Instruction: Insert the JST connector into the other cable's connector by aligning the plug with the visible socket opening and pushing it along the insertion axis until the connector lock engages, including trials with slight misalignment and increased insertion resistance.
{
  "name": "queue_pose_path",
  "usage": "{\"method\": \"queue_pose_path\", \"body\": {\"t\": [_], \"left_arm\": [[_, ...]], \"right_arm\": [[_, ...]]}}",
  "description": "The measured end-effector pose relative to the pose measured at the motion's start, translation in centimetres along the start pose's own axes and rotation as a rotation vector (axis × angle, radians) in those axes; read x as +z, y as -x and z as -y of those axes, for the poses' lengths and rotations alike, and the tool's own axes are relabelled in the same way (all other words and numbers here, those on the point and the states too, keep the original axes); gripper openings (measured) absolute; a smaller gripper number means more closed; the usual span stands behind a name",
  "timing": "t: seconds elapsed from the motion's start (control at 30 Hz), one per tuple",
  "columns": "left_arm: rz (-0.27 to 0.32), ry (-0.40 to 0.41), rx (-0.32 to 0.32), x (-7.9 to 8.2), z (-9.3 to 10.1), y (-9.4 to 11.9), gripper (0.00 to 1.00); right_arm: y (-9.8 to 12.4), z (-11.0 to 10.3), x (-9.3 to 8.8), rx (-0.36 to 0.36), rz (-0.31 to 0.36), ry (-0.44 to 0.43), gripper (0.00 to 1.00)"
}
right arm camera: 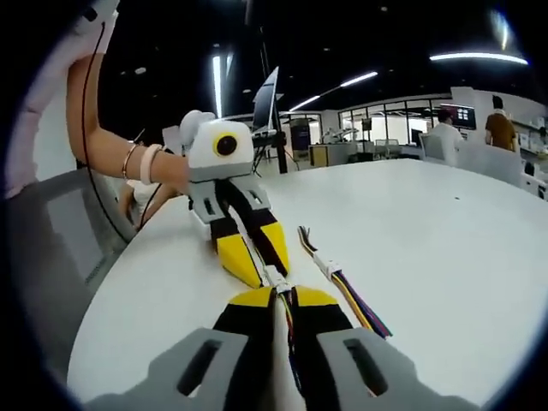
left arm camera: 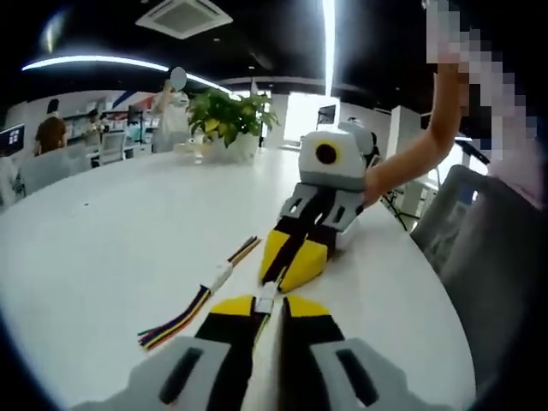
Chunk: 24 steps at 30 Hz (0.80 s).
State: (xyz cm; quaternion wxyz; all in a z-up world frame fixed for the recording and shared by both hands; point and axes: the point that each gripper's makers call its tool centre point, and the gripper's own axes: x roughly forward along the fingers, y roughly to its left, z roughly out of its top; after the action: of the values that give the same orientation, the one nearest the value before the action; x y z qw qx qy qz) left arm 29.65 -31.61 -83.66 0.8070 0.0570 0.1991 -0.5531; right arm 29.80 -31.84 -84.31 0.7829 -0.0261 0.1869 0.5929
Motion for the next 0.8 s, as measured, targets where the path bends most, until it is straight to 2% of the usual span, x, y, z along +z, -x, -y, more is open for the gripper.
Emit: {"method": "queue_pose_path", "body": {"t": [0.07, 0.13, 0.27, 0.33, 0.47, 0.57, 0.67, 0.8], "left_arm": [[0.003, 0.040, 0.003, 0.1, 0.2, 0.0, 0.14], [0.000, 0.045, 0.015, 0.0, 0.1, -0.1, 0.15], [0.014, 0.142, 0.048, 0.3, 0.0, 0.0, 0.21], [0.043, 0.164, 0.053, 1.0, 0.0, 0.3, 0.22], [0.100, 0.180, 0.077, 2.5, -0.2, 1.1, 0.26], [0.077, 0.131, 0.118, 2.4, -0.5, 1.7, 0.29], [0.087, 0.158, 0.125, 2.7, -0.3, 2.4, 0.30], [0.085, 0.142, 0.164, 3.3, -0.2, 3.3, 0.31]], "right_arm": [[0.1, 0.1, 0.1, -0.005, 0.002, -0.006, 0.07], [0.2, 0.2, 0.1, -0.019, -0.008, -0.015, 0.08], [0.5, -0.2, 0.5, -0.025, -0.003, -0.078, 0.08], [0.6, -0.3, 0.7, -0.032, -0.003, -0.081, 0.09], [1.0, -0.5, 1.3, -0.045, 0.003, -0.085, 0.09], [1.3, -0.6, 1.9, -0.059, 0.017, -0.103, 0.09], [1.6, -0.7, 2.7, -0.072, 0.035, -0.130, 0.09], [2.1, -1.0, 3.5, -0.090, 0.045, -0.138, 0.11]]}}
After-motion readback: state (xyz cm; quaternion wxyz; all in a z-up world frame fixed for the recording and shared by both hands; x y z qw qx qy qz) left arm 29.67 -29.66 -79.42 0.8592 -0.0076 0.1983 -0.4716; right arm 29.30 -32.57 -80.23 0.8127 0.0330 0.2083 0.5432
